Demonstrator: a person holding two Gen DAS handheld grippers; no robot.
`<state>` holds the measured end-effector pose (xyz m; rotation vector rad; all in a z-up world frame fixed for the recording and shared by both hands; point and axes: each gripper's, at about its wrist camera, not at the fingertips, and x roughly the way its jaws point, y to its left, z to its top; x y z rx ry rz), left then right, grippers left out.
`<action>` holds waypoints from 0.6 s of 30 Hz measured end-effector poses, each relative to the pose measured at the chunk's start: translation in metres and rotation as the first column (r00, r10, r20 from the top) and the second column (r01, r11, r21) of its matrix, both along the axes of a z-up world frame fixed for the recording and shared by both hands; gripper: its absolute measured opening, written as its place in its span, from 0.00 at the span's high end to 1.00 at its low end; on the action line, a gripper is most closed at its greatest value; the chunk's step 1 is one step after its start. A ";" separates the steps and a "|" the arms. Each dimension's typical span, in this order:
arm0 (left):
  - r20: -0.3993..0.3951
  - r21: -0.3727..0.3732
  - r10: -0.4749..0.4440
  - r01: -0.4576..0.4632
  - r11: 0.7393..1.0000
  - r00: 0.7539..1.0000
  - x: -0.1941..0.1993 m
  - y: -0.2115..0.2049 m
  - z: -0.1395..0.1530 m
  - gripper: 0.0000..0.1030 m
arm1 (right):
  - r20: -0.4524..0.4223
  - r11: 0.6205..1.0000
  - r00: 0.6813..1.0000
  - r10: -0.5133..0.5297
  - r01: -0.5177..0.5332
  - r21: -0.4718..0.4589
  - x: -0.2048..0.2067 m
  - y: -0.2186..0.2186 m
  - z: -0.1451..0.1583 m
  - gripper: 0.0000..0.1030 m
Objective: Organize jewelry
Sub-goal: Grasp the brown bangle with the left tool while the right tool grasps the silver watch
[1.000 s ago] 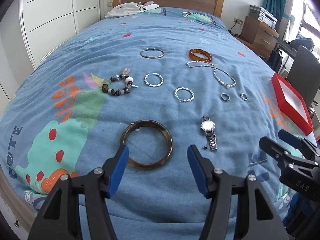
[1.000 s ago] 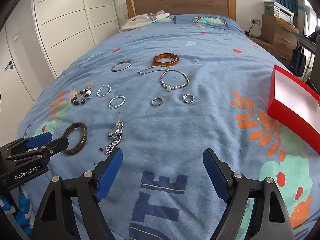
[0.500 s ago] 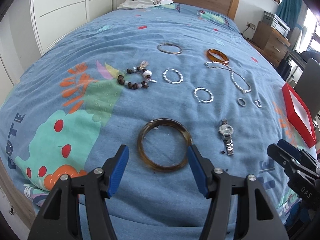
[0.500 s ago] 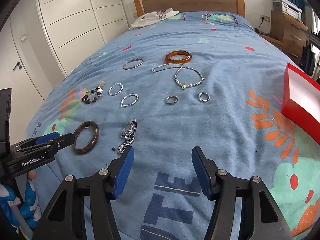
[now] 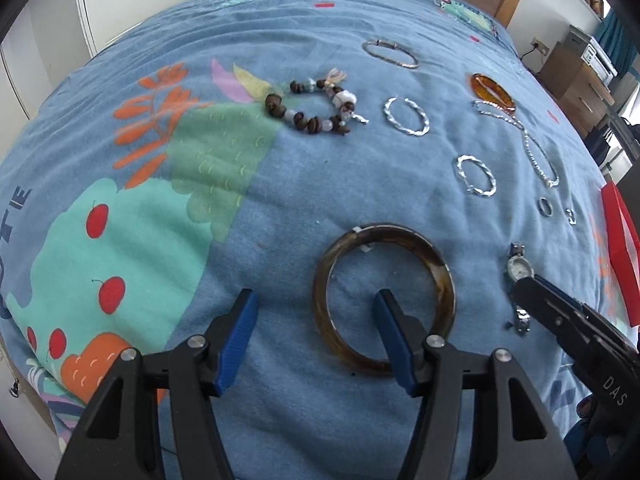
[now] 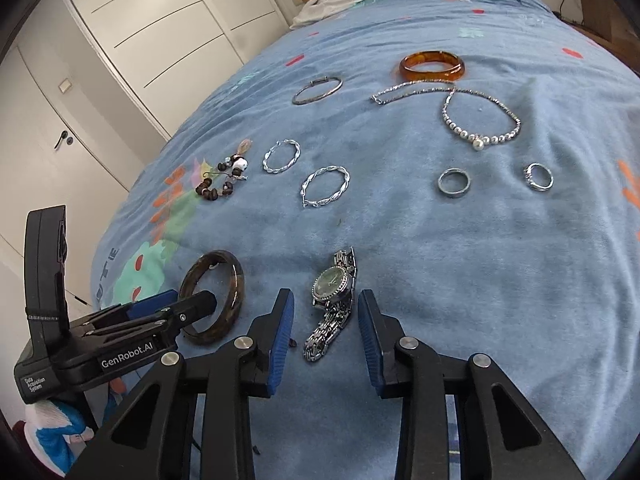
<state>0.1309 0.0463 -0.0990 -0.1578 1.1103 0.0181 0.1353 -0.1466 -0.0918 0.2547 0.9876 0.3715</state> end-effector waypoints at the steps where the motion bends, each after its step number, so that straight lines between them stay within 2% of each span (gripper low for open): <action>1: -0.001 0.001 0.002 -0.002 1.000 1.000 0.001 0.000 -0.001 0.44 | -0.007 1.000 1.000 -0.004 0.004 -0.001 0.002 0.002 -0.003 0.68; 6: 0.007 0.031 -0.004 0.004 1.000 1.000 0.003 -0.005 -0.003 0.46 | -0.027 0.999 0.999 -0.027 0.027 0.021 0.011 0.004 -0.009 0.68; 7: 0.008 0.041 -0.006 0.006 0.999 1.000 0.003 -0.006 -0.003 0.49 | -0.027 0.999 0.999 -0.027 0.027 0.019 0.013 0.005 -0.011 0.68; 9: 0.011 0.063 -0.010 0.009 0.998 1.000 0.003 -0.009 -0.003 0.59 | -0.019 1.000 0.999 -0.026 0.026 -0.002 0.014 0.008 -0.012 0.77; 11: 0.017 0.073 -0.017 0.015 0.997 1.000 0.003 -0.011 -0.002 0.80 | -0.011 1.000 1.000 -0.018 0.018 -0.008 0.013 0.009 -0.012 0.77; 12: 0.020 0.074 -0.022 0.021 0.997 1.000 0.002 -0.011 -0.001 0.86 | -0.004 1.000 1.000 -0.010 0.010 -0.016 0.012 0.009 -0.012 0.78; 14: 0.024 0.065 -0.025 0.024 0.998 0.999 0.001 -0.011 0.000 0.92 | 0.007 1.000 1.000 0.002 -0.001 -0.027 0.010 0.009 -0.009 0.78; 18: 0.034 -0.004 -0.025 0.025 1.000 0.999 -0.002 -0.005 0.007 0.92 | 0.029 0.999 0.999 0.021 -0.021 -0.031 0.003 0.009 -0.003 0.78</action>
